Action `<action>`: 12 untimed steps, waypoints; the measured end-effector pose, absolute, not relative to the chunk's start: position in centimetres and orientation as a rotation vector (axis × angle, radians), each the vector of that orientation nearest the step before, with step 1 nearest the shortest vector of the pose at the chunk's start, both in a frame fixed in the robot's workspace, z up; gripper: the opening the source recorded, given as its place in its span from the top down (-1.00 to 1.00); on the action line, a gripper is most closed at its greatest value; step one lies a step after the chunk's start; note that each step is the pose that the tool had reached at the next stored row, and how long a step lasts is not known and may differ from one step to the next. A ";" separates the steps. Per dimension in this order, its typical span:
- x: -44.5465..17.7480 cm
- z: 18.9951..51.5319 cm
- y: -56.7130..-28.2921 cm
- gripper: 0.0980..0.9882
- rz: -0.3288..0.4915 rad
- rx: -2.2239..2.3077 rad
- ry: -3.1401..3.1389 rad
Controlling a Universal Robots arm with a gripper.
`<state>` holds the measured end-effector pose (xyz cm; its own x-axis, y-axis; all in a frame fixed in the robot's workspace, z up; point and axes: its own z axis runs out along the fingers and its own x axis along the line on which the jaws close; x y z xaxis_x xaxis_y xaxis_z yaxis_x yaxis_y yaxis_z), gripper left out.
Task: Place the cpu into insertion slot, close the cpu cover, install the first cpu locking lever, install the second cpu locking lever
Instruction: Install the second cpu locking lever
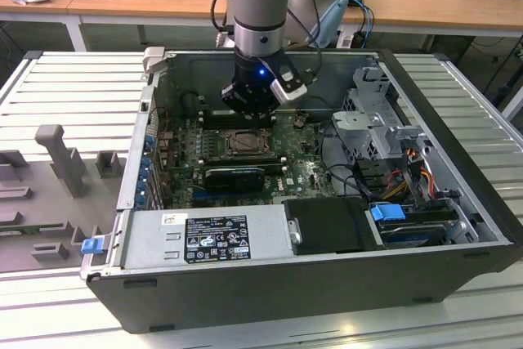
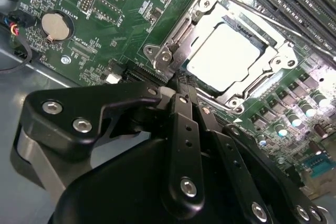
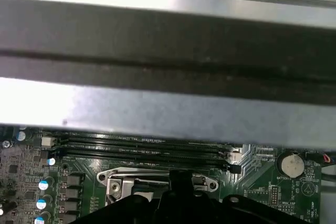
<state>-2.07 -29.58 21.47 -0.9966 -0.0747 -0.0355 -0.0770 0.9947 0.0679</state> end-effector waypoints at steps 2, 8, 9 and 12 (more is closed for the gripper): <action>-2.1 21.9 -29.6 0.98 0.107 -0.118 3.105; -2.1 24.2 -29.6 0.98 0.108 -0.118 3.105; -2.1 24.8 -29.6 0.98 0.108 -0.117 3.105; -2.1 24.9 -29.8 0.98 0.110 -0.109 3.117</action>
<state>-2.07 -29.82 24.89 -0.9974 -0.0689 -0.0229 -0.0704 0.9951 0.0700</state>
